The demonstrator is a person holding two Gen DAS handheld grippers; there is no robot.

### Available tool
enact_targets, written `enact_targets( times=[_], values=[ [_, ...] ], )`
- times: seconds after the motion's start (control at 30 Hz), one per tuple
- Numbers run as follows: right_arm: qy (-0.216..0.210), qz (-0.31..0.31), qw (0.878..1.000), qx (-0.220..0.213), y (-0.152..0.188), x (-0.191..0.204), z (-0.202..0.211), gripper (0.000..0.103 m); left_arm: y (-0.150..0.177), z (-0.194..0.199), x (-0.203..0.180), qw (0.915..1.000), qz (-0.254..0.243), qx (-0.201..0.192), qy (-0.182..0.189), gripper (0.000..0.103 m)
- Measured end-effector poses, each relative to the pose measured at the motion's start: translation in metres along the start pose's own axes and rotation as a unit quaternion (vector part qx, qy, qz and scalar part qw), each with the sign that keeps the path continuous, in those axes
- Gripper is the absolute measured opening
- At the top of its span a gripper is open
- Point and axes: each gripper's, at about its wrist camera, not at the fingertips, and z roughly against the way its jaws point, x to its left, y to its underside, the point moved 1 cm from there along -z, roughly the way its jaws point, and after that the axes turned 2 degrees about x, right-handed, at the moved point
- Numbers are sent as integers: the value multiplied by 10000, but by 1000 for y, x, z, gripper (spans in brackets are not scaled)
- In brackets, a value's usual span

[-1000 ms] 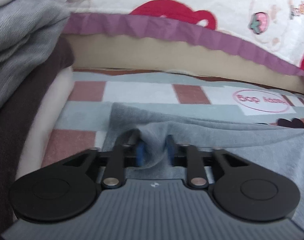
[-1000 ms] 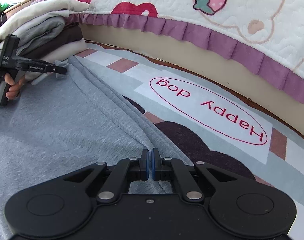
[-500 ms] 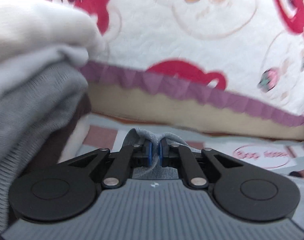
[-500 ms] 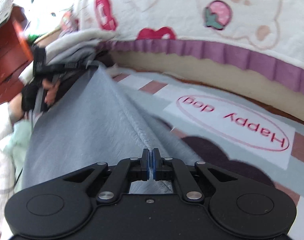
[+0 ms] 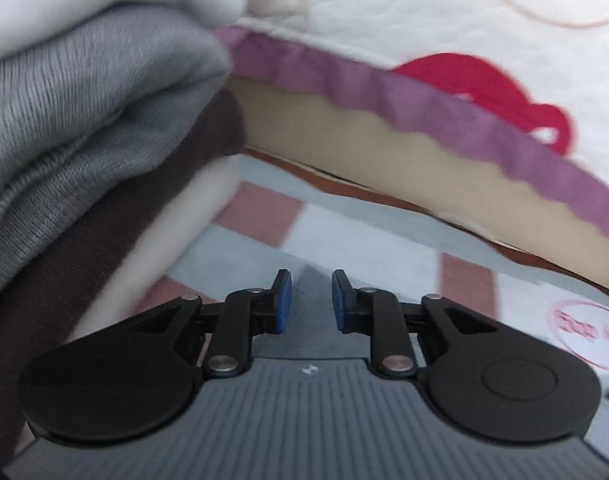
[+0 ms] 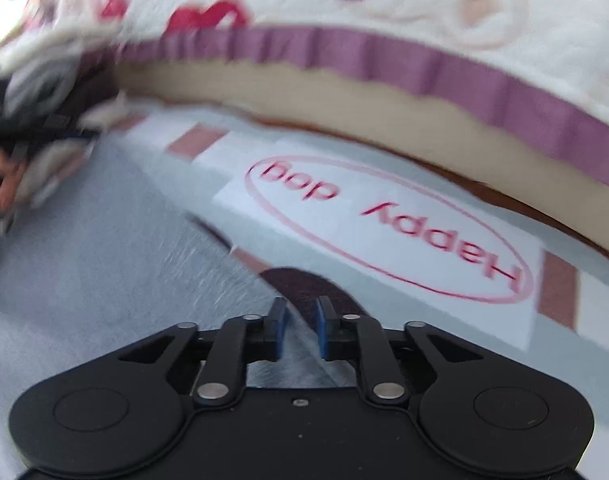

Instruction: Fold clothes

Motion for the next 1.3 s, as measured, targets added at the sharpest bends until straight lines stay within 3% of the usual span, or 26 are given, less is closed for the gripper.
enact_targets(
  times=[0.1,0.23,0.3,0.37,0.47,0.5,0.67,0.73,0.77,0.8,0.9,1.0,1.07,1.13,1.17,1.3],
  values=[
    [361,-474,9979,-264,15,-10,29,29,7,17,-5,9981,-561,234,133,44],
    [526,-374,9977,-193,33,-3,50,32,25,27,-5,9931,-942,602,348,48],
    [524,-197,9984,-70,40,4,51,46,36,22,-2,9908,-906,890,473,51],
    [719,-112,9973,66,48,7,45,58,45,12,-1,9903,-870,1037,319,51],
    [1482,-126,9883,348,62,2,31,61,48,7,-5,9908,-950,957,108,49],
    [1464,-221,9886,287,64,-2,32,67,48,6,-6,9910,-986,906,39,48],
    [1371,-691,9881,-17,75,-18,33,72,51,4,-6,9910,-1050,829,-36,48],
    [1333,-878,9871,-139,79,-24,33,54,53,6,-4,9908,-1119,751,-94,41],
    [1344,-969,9860,-197,78,-27,34,22,54,5,-5,9900,-1220,693,-169,27],
    [1413,-1056,9840,-248,73,-30,34,1,54,3,-6,9879,-1389,626,-287,15],
    [1917,-1005,9759,-274,59,-36,29,0,52,4,-6,9840,-1588,553,-589,3],
    [2456,-804,9660,-76,51,-30,26,0,45,25,0,9838,-1520,478,-818,6],
    [2024,-894,9750,-196,48,-12,41,10,40,47,5,9871,-1349,372,-775,9],
    [1263,-915,9870,-399,49,14,58,14,36,71,14,9933,-980,266,-545,27],
    [857,-853,9918,-416,51,29,64,23,37,82,19,9956,-784,231,-454,39],
    [-475,-451,9978,-81,66,86,68,42,55,122,45,9991,-83,242,-324,27]
  ],
)
